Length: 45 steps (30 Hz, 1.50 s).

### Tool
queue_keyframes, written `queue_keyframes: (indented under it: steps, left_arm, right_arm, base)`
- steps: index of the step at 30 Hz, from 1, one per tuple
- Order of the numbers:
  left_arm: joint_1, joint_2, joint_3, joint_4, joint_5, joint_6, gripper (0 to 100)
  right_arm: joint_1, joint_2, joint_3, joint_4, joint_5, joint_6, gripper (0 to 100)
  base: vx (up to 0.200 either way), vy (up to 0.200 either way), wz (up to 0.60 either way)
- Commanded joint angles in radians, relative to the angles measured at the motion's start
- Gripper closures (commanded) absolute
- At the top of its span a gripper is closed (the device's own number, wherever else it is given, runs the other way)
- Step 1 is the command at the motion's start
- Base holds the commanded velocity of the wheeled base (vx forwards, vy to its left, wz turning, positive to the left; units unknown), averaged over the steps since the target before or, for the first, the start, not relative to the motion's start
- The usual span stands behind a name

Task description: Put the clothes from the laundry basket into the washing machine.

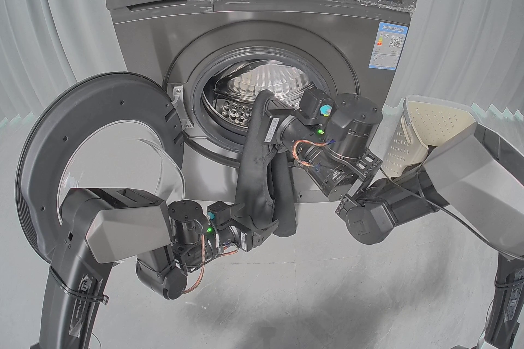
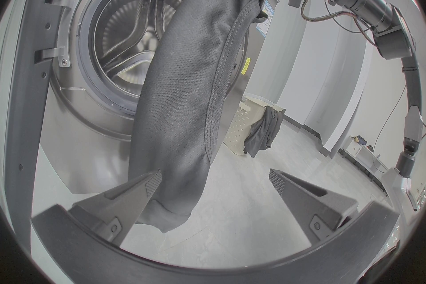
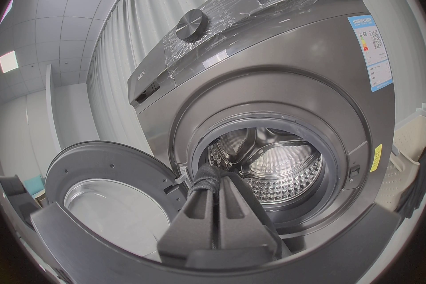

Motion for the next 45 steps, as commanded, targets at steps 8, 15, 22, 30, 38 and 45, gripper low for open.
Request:
queue_keyframes:
  steps: [8,15,22,30,38,45]
  left_arm:
    - [0.013,0.14,-0.207,0.001,0.041,0.006,0]
    - [0.01,0.184,-0.285,0.004,0.067,0.008,0]
    - [0.009,0.19,-0.29,0.004,0.056,0.008,0]
    - [0.015,0.239,-0.353,0.008,0.069,0.008,0]
    - [0.03,0.244,-0.379,0.008,0.085,0.008,100]
    - [0.032,0.233,-0.368,0.001,0.088,0.006,100]
  right_arm:
    - [0.02,0.022,-0.041,-0.001,-0.018,0.014,100]
    - [0.026,0.012,-0.041,-0.001,-0.025,0.021,100]
    - [0.027,0.014,-0.041,-0.002,-0.025,0.023,100]
    - [0.029,0.014,-0.041,-0.008,-0.025,0.024,100]
    - [0.027,0.014,-0.038,-0.011,-0.027,0.032,100]
    - [0.01,0.014,-0.023,-0.011,-0.038,0.038,100]
  base:
    - [0.0,0.0,0.0]
    - [0.0,0.0,0.0]
    - [0.0,0.0,0.0]
    - [0.0,0.0,0.0]
    - [0.0,0.0,0.0]
    - [0.0,0.0,0.0]
